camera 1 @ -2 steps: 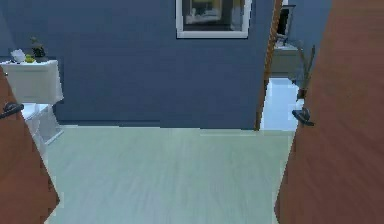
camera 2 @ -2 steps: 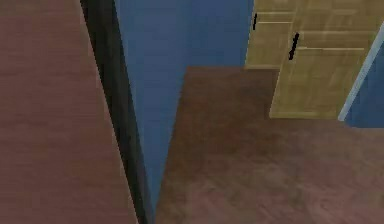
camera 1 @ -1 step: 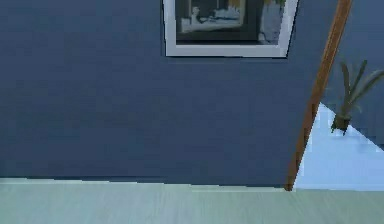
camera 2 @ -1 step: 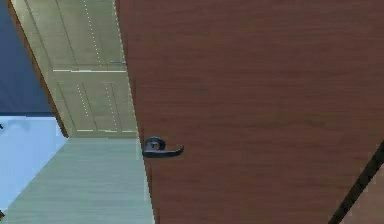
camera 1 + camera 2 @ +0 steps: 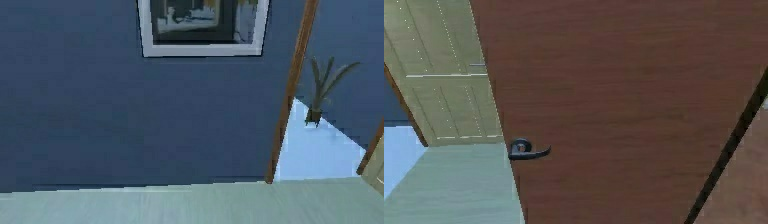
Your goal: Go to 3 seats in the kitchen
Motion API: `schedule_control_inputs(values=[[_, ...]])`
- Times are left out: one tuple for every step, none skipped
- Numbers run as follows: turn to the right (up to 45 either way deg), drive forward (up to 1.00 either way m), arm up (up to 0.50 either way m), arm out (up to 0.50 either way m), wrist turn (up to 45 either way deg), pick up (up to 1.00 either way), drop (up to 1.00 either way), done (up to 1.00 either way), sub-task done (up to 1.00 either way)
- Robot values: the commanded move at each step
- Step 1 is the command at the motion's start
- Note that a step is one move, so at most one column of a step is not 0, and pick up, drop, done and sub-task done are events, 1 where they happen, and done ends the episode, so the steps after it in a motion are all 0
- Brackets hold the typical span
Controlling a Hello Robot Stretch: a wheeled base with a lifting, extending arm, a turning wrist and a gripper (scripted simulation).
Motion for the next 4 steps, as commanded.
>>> schedule_control_inputs(values=[[0.0, 0.35, 0.00, 0.00, 0.0, 0.00, 0.00, 0.00, 0.00], [45.0, 0.00, 0.00, 0.00, 0.0, 0.00, 0.00, 0.00, 0.00], [12.0, 0.00, 0.00, 0.00, 0.0, 0.00, 0.00, 0.00, 0.00], [0.0, 0.20, 0.00, 0.00, 0.0, 0.00, 0.00, 0.00, 0.00]])
